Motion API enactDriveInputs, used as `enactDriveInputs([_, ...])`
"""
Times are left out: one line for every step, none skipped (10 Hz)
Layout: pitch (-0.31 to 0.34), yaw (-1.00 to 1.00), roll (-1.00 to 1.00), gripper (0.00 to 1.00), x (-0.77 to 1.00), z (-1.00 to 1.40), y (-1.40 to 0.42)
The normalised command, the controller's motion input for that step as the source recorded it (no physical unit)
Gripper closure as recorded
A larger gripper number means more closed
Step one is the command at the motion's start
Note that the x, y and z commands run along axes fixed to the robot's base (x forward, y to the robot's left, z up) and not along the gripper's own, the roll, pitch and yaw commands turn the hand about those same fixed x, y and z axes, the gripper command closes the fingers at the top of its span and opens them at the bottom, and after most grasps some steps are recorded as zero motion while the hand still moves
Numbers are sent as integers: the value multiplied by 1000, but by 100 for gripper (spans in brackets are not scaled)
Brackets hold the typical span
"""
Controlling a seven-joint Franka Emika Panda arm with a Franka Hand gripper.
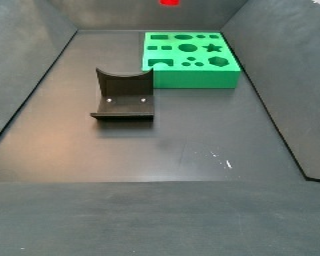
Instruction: Insert the round object.
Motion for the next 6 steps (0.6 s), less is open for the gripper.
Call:
enactDriveInputs([-164,254,103,100,-354,-1000,694])
enactDriveInputs([-30,166,26,100,80,-1000,506])
enactDriveInputs([0,0,17,100,154,-1000,260])
enactDriveInputs([0,-111,-59,100,0,-871,254])
enactDriveInputs([-106,-134,-214,100,-243,-634,106])
enactDriveInputs([-103,-46,-301,100,-274,-423,0])
